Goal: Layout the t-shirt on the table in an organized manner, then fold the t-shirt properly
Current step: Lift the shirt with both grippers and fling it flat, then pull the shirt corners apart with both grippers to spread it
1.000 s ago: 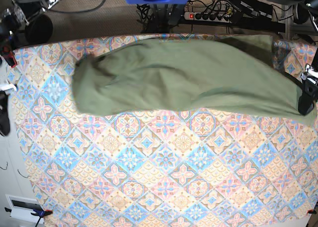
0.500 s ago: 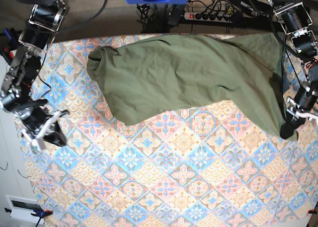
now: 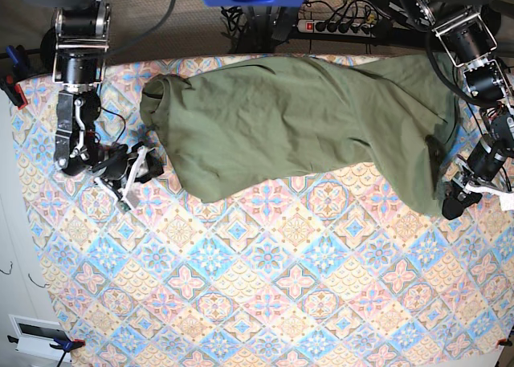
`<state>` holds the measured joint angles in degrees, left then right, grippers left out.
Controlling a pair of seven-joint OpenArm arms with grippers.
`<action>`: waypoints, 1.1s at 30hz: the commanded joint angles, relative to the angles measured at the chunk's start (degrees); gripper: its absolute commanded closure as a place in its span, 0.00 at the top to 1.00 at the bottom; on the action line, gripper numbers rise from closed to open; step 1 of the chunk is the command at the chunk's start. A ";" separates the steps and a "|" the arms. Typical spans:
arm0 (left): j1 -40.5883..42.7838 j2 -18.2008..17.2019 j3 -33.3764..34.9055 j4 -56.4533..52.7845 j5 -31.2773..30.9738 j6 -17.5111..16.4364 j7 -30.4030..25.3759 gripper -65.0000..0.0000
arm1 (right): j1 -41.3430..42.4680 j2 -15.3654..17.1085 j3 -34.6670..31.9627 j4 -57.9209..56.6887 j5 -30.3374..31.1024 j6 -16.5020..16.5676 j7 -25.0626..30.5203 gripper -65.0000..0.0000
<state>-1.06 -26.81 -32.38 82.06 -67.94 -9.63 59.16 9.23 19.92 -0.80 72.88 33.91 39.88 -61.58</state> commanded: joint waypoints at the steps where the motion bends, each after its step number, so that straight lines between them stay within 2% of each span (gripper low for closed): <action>1: -0.48 -1.10 -0.28 0.97 -1.02 -0.53 -0.03 0.28 | 1.62 0.34 0.14 0.13 1.12 0.12 0.97 0.31; 6: 0.84 -1.10 -0.28 0.97 -1.38 -0.53 0.23 0.35 | 3.12 -2.03 -0.04 -0.84 1.12 0.12 0.44 0.36; 12: 2.16 -1.10 -0.28 0.97 -1.46 -0.53 0.14 0.35 | 3.12 -5.46 -0.04 -1.72 1.12 0.12 0.44 0.38; 18: 2.16 -1.10 -0.28 0.97 -1.46 -0.53 0.14 0.34 | 5.75 -6.08 -0.04 -8.13 1.03 0.12 0.97 0.37; 21: 2.16 -1.10 -0.28 0.97 -1.46 -0.53 0.14 0.34 | 5.84 -6.08 -0.04 -8.22 1.03 0.12 0.97 0.28; 23: 2.16 -1.10 -0.28 0.97 -1.46 -0.53 0.05 0.34 | 5.93 -6.08 0.58 -8.22 1.12 0.12 0.97 0.11; 25: 2.16 -1.10 -0.28 0.97 -1.38 -0.53 -0.21 0.34 | 6.02 -6.08 1.28 -7.08 1.21 0.12 0.97 0.02; 30: 1.63 -1.10 -0.28 0.97 -1.20 -0.61 -0.30 0.34 | 6.63 -6.08 9.90 1.71 1.21 0.12 1.32 0.04; 33: 1.46 -0.14 -0.28 0.97 -1.11 -0.61 -0.47 0.34 | 12.88 -6.08 11.57 1.98 1.12 0.12 4.92 0.04</action>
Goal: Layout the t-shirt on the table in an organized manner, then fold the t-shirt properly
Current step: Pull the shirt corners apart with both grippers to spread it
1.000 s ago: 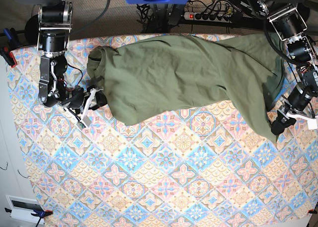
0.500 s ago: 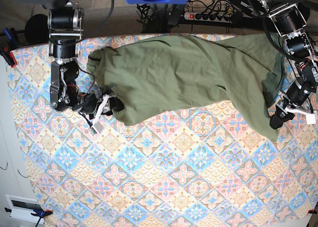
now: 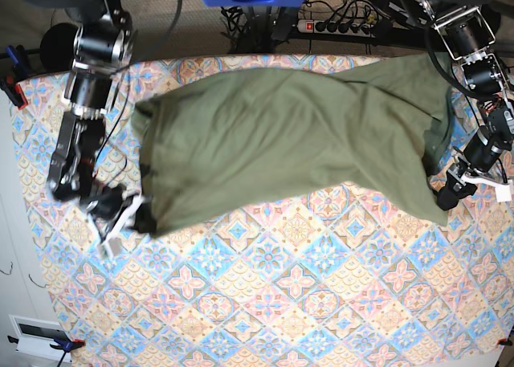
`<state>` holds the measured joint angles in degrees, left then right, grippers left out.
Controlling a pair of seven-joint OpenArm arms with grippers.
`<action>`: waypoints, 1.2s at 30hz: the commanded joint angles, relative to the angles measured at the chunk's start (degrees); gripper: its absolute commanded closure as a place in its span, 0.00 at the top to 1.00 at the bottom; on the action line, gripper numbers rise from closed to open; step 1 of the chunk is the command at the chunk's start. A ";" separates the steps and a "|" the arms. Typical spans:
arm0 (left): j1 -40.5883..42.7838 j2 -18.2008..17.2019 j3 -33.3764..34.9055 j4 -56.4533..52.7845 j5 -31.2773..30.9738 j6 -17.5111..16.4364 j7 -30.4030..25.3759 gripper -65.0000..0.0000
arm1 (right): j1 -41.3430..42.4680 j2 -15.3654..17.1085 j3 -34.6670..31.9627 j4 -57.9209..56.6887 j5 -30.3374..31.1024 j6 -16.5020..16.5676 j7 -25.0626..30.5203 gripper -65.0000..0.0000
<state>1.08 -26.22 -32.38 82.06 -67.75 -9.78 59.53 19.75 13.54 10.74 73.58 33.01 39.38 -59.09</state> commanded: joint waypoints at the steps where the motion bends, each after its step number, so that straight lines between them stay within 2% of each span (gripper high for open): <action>1: -1.21 -0.38 -0.28 0.97 -1.22 -0.46 -0.85 0.34 | 5.35 0.31 -0.06 -0.04 2.02 0.62 3.75 0.04; 7: -1.83 1.21 -0.28 0.97 1.15 -0.46 -0.85 0.34 | 18.98 0.31 -0.06 -20.09 0.88 0.62 13.24 0.04; 12: -2.88 2.61 -0.28 0.97 2.12 -0.55 -1.81 0.34 | 29.00 0.22 0.38 -32.48 -8.71 0.62 24.76 0.04; 16: -3.15 2.70 -0.28 1.23 3.35 -0.55 -1.90 0.35 | 30.41 -2.86 0.38 -33.98 -13.45 0.62 29.60 0.04; 18: -4.38 2.53 -0.28 1.15 4.93 -0.55 -1.99 0.35 | 30.41 -3.47 0.38 -33.89 -13.98 0.62 29.60 0.04; 22: -9.65 3.05 -0.01 -0.26 13.46 -0.55 -1.90 0.36 | 29.18 -3.56 0.38 -31.34 -13.98 0.62 29.60 0.04; 25: -15.72 3.76 2.80 -7.38 17.50 -0.46 -1.99 0.48 | 25.31 -3.65 0.38 -28.97 -13.98 0.62 29.60 0.04; 29: -21.61 4.11 3.15 -17.93 18.38 -0.46 -2.16 0.61 | 24.25 -3.65 0.38 -25.27 -13.98 0.62 29.33 0.04; 32: -22.49 4.81 3.15 -21.01 18.65 -0.46 -5.59 0.62 | 19.77 -3.56 0.64 -20.35 -13.98 0.62 24.32 0.04; 36: -22.05 4.81 3.24 -21.27 18.73 -0.46 -5.86 0.62 | 13.70 -3.39 2.75 -9.89 -13.98 0.62 16.67 0.06</action>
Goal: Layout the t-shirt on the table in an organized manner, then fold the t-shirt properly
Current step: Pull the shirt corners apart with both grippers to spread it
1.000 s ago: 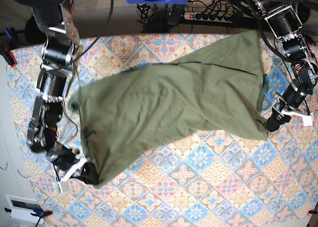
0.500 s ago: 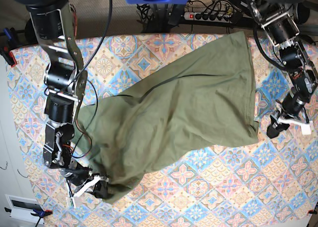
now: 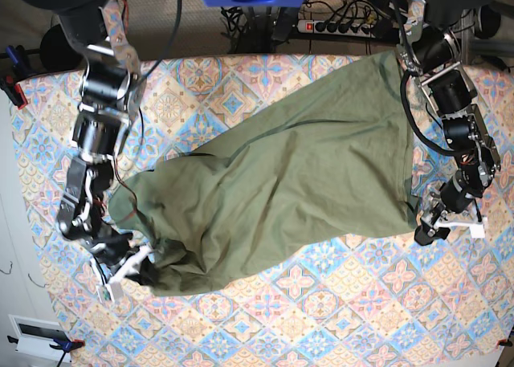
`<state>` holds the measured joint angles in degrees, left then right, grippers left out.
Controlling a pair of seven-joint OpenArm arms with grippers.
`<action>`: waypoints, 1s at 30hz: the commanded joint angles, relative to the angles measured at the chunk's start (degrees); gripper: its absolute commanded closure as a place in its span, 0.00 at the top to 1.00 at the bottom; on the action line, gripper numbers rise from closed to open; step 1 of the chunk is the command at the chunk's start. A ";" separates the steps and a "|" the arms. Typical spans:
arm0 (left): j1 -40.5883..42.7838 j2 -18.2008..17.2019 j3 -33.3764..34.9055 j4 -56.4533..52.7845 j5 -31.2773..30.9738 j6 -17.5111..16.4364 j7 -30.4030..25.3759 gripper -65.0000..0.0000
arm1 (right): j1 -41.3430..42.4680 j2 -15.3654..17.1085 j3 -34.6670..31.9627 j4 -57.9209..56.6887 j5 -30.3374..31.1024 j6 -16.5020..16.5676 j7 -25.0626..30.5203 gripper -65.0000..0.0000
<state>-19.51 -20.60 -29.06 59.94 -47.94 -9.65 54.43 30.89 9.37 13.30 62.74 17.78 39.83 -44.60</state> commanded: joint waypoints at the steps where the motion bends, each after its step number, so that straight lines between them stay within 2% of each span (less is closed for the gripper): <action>1: -0.84 -0.81 0.00 0.76 -0.98 -0.59 -0.94 0.62 | 0.45 0.79 0.99 3.77 1.16 0.17 0.42 0.09; 4: -0.32 -0.81 3.34 0.76 -0.98 -0.59 -1.91 0.62 | -4.30 2.19 2.48 9.57 0.99 0.17 -2.92 0.22; 7: -0.32 -0.81 9.15 0.41 -0.63 -0.50 -5.51 0.62 | -7.73 2.90 2.74 12.56 0.99 0.17 -5.29 0.33; 12: -1.99 -0.81 17.32 -5.57 3.68 -0.50 -11.49 0.61 | -11.42 5.18 2.83 16.51 0.99 0.17 -7.84 0.35; 14: -3.13 -0.81 20.22 -8.29 4.73 -0.50 -14.21 0.49 | -12.39 6.59 2.83 17.13 0.99 0.17 -7.93 0.35; 18: -6.38 -0.81 23.74 -14.01 6.49 -0.50 -21.07 0.07 | -13.09 8.00 2.48 16.78 0.99 0.17 -8.28 0.35; 19: -7.53 -0.81 24.00 -15.68 7.11 -0.42 -22.83 0.00 | -13.71 8.26 2.48 16.69 0.99 0.17 -8.98 0.35; 25: -15.79 -0.81 23.74 -24.91 9.57 -0.15 -31.62 0.00 | -16.43 8.44 2.30 17.30 0.99 0.17 -11.44 0.35; 30: -20.27 -1.07 23.74 -27.11 9.92 6.00 -38.48 0.00 | -19.60 8.44 2.22 17.30 1.16 0.17 -11.44 0.35</action>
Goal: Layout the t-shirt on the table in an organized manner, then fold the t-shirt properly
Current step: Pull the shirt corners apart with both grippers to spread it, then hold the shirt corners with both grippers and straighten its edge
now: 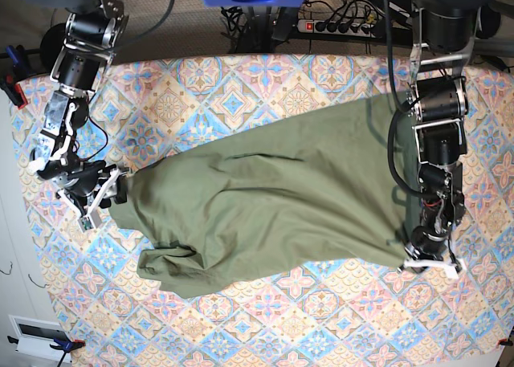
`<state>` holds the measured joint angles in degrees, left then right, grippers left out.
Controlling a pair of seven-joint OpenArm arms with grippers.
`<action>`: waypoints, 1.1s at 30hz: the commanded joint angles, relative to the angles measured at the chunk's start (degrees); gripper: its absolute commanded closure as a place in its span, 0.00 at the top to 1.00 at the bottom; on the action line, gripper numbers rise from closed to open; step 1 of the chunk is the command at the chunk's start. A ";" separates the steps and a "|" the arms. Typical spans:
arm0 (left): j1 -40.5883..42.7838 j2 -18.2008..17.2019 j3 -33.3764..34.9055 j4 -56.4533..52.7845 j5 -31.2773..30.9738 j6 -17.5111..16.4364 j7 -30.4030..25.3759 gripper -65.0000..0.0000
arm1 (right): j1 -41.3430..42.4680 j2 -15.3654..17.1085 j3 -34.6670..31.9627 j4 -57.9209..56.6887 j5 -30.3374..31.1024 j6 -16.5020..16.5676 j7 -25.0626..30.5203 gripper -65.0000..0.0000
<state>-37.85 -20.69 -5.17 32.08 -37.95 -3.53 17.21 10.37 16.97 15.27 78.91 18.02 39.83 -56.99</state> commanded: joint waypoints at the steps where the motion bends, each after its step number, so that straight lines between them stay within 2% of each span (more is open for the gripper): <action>1: -2.55 -0.98 -0.15 0.67 0.37 0.58 -2.57 0.00 | 0.22 0.83 0.25 1.13 1.01 0.17 0.95 0.35; 5: -3.78 -2.04 -0.15 0.67 2.66 2.17 -4.77 0.00 | -1.45 0.83 0.25 1.22 1.01 0.17 0.95 0.35; 8: -3.78 -3.00 -0.24 0.85 4.86 4.63 -8.20 0.00 | -1.89 0.83 0.16 1.31 1.01 0.17 0.16 0.35; 12: -3.25 -5.29 -0.24 0.85 4.86 7.35 -8.64 0.07 | -1.89 0.83 0.16 3.85 1.01 0.17 -2.13 0.35; 14: -2.29 -5.73 -0.15 0.94 4.94 8.06 -7.67 0.20 | -1.89 0.83 -0.72 5.53 1.01 0.17 -2.13 0.35; 16: -1.14 -6.61 -0.15 2.96 4.94 8.58 -2.84 0.37 | -1.89 0.83 -3.79 7.37 1.01 0.17 -2.13 0.35; 19: 3.34 -6.87 -0.24 9.46 4.77 8.50 2.52 0.59 | -1.89 0.83 -7.31 8.87 1.01 0.17 -2.13 0.35; 22: 10.55 -6.87 -0.33 19.75 4.24 8.41 5.07 0.74 | -2.77 0.83 -8.72 9.31 1.01 0.17 -2.13 0.35; 24: 16.88 -7.40 -0.76 28.89 1.16 8.41 8.59 0.74 | -2.94 0.83 -8.98 9.31 1.01 0.17 -2.13 0.35; 28: 32.00 -8.54 -9.29 46.74 -6.84 8.32 17.12 0.65 | -2.94 0.83 -8.98 9.31 1.01 0.17 -2.04 0.35; 33: 46.50 -8.54 -18.26 63.53 -10.44 8.32 27.23 0.54 | -3.03 0.83 -9.07 9.31 1.01 0.17 -2.04 0.35</action>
<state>9.23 -28.36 -23.07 94.56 -48.25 5.06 45.21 6.17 16.97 5.89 87.18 18.09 39.83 -60.10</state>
